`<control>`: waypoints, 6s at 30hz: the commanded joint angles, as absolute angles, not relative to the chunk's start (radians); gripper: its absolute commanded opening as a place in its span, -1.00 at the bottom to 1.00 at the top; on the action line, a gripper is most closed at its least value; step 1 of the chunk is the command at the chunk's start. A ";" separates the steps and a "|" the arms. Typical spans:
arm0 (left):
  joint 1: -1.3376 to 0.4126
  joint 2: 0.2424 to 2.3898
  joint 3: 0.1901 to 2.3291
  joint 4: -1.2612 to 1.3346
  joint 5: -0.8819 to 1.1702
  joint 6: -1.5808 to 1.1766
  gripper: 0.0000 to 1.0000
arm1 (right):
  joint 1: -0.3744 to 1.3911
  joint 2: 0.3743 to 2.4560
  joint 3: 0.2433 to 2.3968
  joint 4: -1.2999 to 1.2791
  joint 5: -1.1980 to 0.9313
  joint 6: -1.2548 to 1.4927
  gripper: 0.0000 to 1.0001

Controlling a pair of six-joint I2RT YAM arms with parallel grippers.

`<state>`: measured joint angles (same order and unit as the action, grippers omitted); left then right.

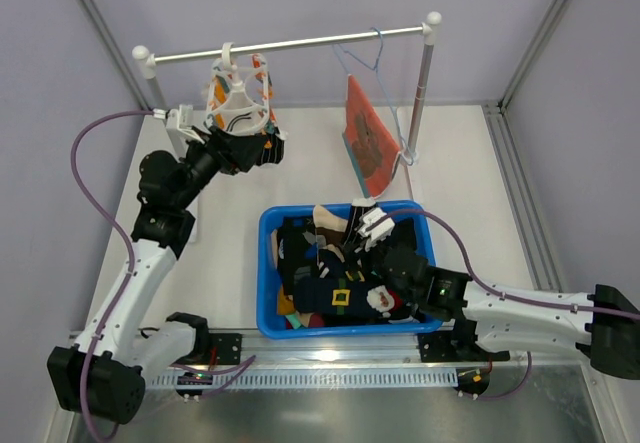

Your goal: Remove the socks clipped to the hanger

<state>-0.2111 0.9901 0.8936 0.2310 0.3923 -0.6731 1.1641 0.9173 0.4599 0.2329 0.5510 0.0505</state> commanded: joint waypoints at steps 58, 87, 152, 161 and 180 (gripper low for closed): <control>-0.081 0.893 0.884 0.189 0.453 -0.709 0.43 | 0.719 1.557 1.055 0.698 -0.239 -0.141 0.99; -0.080 0.856 0.856 0.212 0.474 -0.729 0.37 | 0.713 1.921 1.335 0.736 -0.230 -0.161 -0.87; -0.414 0.591 0.948 -0.210 -0.028 -0.543 0.47 | 1.158 1.740 1.195 0.607 0.176 -0.517 -0.92; -0.414 0.617 0.930 -0.129 0.137 -0.580 0.46 | 1.141 1.704 1.135 0.644 -0.072 -0.492 -0.92; -0.414 0.718 0.900 -0.051 -0.072 -0.542 0.55 | 1.152 1.661 1.085 0.684 -0.201 -0.439 -0.92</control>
<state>-0.4122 0.7189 0.9096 -0.1017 -0.0109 -0.5640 1.1324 1.7222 1.1114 0.6582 -0.1547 -0.4465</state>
